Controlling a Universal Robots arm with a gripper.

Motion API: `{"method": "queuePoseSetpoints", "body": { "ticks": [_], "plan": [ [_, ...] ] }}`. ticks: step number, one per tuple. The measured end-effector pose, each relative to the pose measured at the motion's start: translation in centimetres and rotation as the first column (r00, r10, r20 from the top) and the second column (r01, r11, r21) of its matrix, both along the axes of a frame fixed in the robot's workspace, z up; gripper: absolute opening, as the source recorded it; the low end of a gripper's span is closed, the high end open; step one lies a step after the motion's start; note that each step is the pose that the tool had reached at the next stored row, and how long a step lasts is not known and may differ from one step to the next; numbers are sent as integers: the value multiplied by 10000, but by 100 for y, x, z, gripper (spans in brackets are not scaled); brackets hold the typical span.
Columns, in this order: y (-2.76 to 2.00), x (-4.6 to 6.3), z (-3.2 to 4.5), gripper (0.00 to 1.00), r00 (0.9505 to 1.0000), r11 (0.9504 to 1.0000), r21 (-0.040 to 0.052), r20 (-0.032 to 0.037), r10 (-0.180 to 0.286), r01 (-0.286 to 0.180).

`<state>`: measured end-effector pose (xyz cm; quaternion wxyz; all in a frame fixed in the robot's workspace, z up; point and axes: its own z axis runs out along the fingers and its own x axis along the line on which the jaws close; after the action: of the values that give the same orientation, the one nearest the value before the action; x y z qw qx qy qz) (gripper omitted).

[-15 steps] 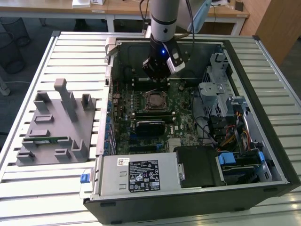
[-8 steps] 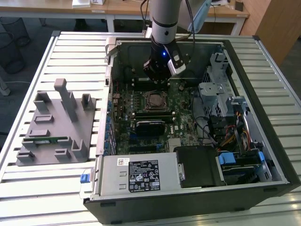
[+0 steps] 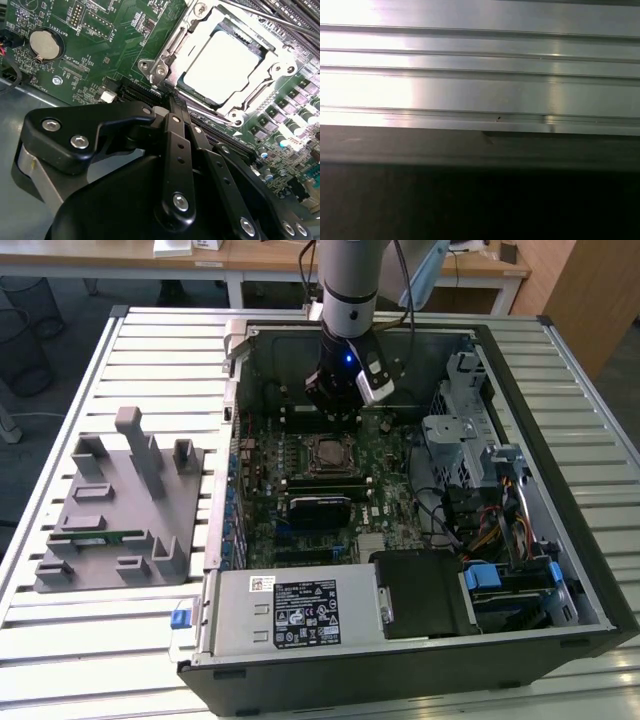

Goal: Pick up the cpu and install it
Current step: 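Install the first cpu locking lever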

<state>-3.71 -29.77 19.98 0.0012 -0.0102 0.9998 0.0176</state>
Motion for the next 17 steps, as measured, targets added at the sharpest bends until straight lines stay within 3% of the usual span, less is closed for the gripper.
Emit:
{"method": "queuePoseSetpoints", "body": {
  "ticks": [17],
  "plan": [
    [-25, 0, -19, 11, 10000, 10000, -38, -2, 0, 0]
  ]
}}
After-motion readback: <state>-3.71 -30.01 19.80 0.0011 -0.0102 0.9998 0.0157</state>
